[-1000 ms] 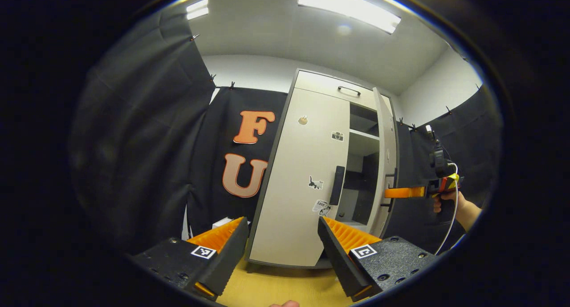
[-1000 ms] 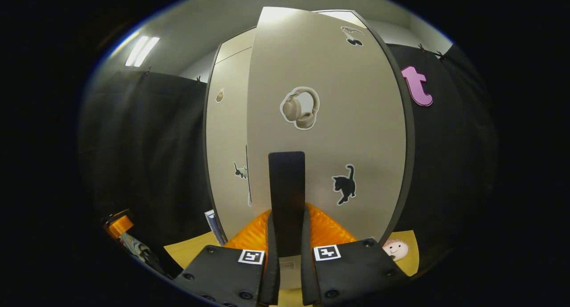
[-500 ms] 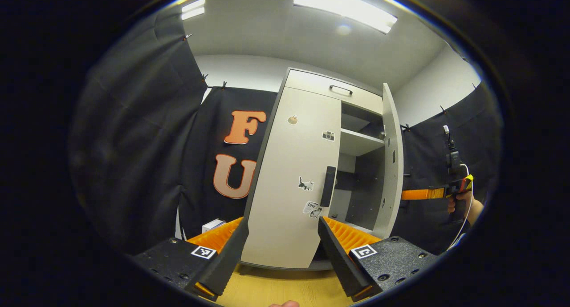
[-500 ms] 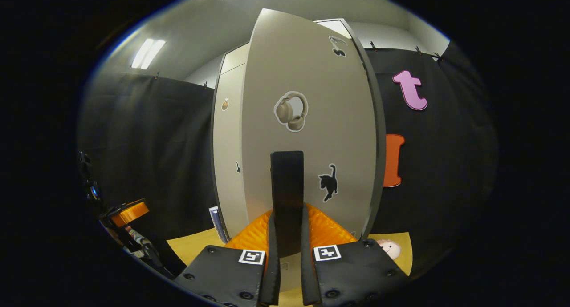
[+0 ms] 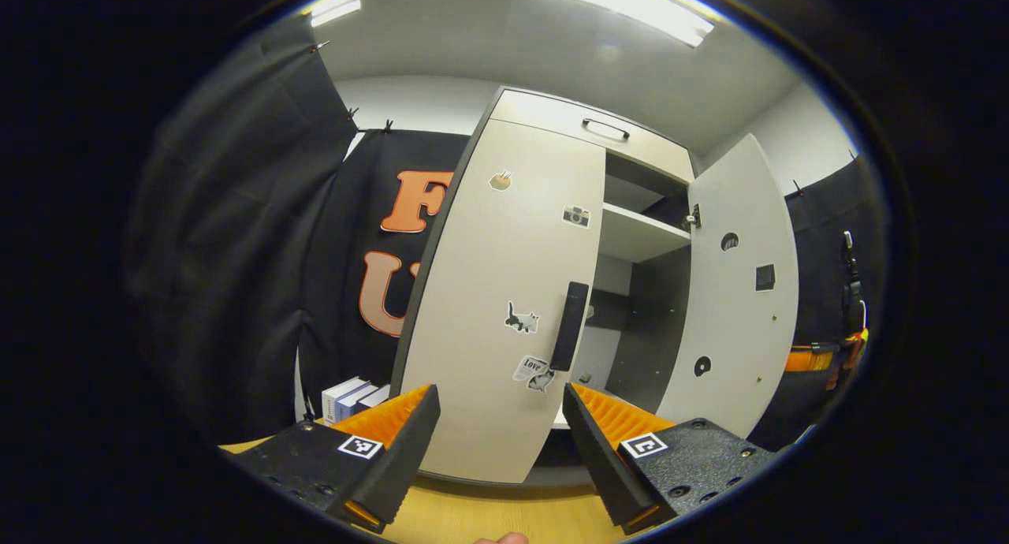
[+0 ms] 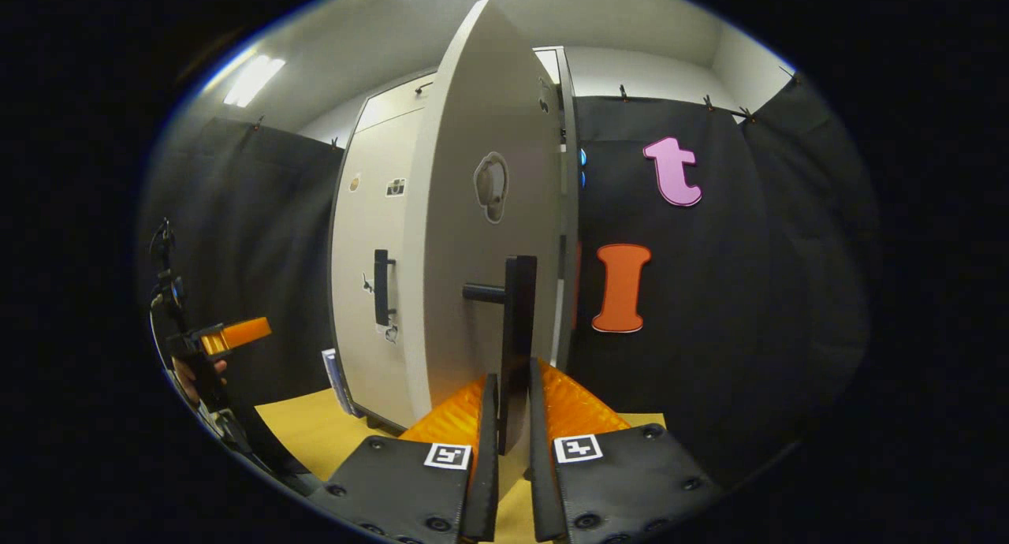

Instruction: Open the right door of the double-door shoe cabinet with the right hand, and open the left door with the left hand.

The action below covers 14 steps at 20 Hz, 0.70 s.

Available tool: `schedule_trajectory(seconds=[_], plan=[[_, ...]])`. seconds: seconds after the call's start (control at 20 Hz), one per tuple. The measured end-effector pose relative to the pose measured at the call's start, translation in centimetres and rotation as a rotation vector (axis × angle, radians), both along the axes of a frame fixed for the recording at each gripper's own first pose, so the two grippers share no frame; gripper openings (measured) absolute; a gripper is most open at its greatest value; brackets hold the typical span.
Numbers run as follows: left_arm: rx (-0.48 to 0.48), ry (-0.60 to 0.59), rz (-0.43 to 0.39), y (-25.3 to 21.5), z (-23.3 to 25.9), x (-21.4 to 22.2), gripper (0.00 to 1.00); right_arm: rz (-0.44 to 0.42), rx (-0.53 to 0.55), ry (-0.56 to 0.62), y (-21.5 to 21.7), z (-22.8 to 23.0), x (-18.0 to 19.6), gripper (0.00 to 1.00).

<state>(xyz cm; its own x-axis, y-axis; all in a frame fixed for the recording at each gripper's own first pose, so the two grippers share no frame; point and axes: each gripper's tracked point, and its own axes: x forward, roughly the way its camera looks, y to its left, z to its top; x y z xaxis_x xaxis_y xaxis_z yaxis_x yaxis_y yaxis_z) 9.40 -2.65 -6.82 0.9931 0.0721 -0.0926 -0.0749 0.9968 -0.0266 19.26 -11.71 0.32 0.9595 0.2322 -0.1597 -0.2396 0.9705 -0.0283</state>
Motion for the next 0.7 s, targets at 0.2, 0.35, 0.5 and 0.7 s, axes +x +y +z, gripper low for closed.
schedule_trajectory(seconds=[0.2,0.35,0.5,0.7], plan=[[-0.014,-0.015,0.015,-1.9,0.2,2.9,0.95,0.073,0.122,0.023,1.1,-0.1,-0.5,0.25],[0.012,-0.023,0.017,-3.1,0.9,5.2,0.94,0.079,0.139,0.032,1.2,-0.3,-0.4,0.23],[0.052,-0.02,0.038,-3.7,1.3,7.7,0.94,0.06,0.182,0.058,1.2,-0.4,-0.9,0.23],[0.103,-0.009,0.04,-4.9,1.1,10.3,0.94,0.029,0.222,0.023,1.1,0.0,-1.4,0.23]])
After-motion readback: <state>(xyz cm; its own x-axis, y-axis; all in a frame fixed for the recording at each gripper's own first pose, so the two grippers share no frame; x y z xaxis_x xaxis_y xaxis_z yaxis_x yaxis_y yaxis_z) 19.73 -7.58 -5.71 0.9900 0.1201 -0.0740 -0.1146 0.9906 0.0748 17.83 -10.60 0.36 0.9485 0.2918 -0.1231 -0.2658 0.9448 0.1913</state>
